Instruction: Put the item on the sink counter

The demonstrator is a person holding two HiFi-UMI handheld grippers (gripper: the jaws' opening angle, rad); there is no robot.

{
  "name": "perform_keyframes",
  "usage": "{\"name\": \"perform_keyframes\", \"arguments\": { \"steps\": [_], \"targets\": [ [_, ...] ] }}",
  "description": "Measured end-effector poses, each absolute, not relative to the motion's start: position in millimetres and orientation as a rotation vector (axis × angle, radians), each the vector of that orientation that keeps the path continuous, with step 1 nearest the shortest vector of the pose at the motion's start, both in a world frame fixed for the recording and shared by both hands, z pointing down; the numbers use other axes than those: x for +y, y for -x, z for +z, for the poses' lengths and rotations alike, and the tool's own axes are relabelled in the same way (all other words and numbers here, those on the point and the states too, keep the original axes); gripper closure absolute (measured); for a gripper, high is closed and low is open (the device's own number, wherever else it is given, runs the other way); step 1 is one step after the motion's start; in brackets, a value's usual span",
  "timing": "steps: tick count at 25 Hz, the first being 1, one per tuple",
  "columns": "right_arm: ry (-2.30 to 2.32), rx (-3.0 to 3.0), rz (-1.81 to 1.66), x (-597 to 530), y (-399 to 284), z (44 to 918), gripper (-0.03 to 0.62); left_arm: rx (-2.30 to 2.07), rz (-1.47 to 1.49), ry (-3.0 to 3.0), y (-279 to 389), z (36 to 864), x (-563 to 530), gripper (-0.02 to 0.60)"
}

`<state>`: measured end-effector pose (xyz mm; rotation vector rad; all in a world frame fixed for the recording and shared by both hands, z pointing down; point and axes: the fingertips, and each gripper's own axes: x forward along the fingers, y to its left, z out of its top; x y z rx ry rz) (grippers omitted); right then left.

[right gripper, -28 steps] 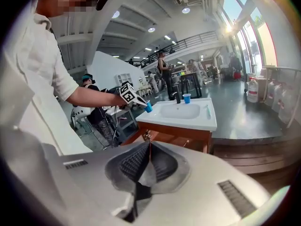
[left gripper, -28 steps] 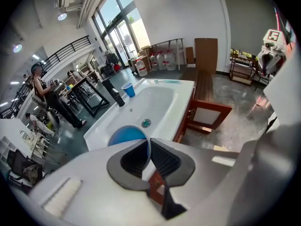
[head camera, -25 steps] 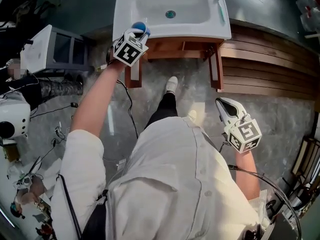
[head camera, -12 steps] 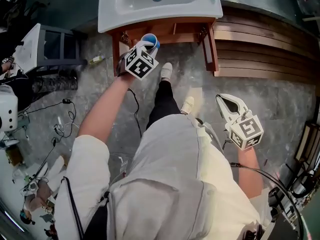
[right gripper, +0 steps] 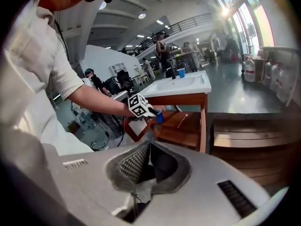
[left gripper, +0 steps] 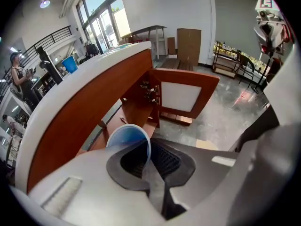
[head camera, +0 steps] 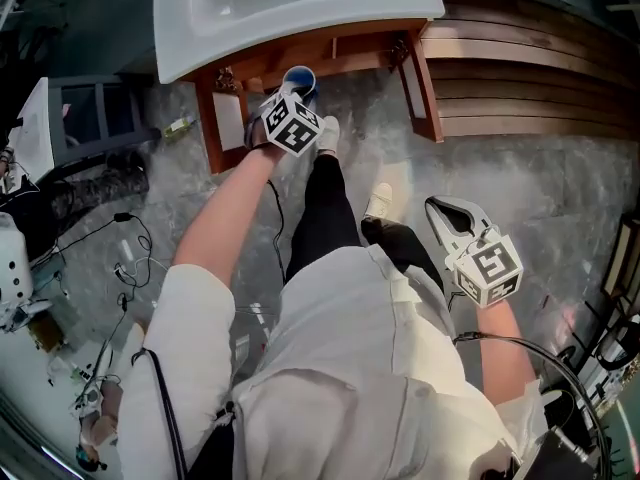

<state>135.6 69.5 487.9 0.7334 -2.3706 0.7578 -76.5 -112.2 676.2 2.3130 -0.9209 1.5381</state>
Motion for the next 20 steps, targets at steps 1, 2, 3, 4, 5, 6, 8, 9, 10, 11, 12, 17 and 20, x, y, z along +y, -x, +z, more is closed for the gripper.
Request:
{"name": "perform_keyframes", "arguments": {
  "steps": [1, 2, 3, 4, 5, 6, 8, 9, 10, 11, 12, 17, 20],
  "targets": [
    [-0.722, -2.365, 0.755, 66, -131, 495, 0.588, -0.918, 1.545, -2.316, 76, 687, -120, 0.557],
    [-0.712, -2.361, 0.751, 61, -126, 501, 0.588, -0.913, 1.554, -2.320, 76, 698, -127, 0.557],
    [-0.706, -2.359, 0.745, 56, -121, 506, 0.588, -0.908, 1.565, -2.324, 76, 708, -135, 0.557],
    [-0.704, -2.359, 0.740, 50, -117, 510, 0.588, -0.908, 1.575, -2.330, 77, 718, -144, 0.557],
    [-0.708, -2.361, 0.738, 44, -114, 514, 0.588, -0.912, 1.585, -2.335, 79, 728, -153, 0.557],
    [-0.716, -2.362, 0.741, 38, -111, 519, 0.588, -0.915, 1.594, -2.338, 80, 738, -162, 0.557],
    [-0.745, -2.356, 0.760, 28, -108, 531, 0.588, -0.916, 1.616, -2.340, 83, 758, -177, 0.557],
    [-0.760, -2.349, 0.772, 24, -107, 538, 0.588, -0.915, 1.630, -2.342, 84, 768, -184, 0.557],
    [-0.773, -2.343, 0.784, 22, -107, 546, 0.588, -0.913, 1.644, -2.346, 84, 777, -191, 0.557],
    [-0.781, -2.338, 0.794, 20, -105, 553, 0.588, -0.913, 1.657, -2.350, 85, 786, -198, 0.557],
    [-0.785, -2.334, 0.802, 18, -104, 561, 0.588, -0.914, 1.667, -2.355, 86, 794, -205, 0.557],
    [-0.783, -2.318, 0.820, 12, -93, 596, 0.588, -0.966, 1.722, -2.370, 98, 828, -241, 0.557],
    [-0.779, -2.320, 0.824, 10, -86, 610, 0.588, -0.966, 1.755, -2.364, 106, 845, -250, 0.557]
  ]
}}
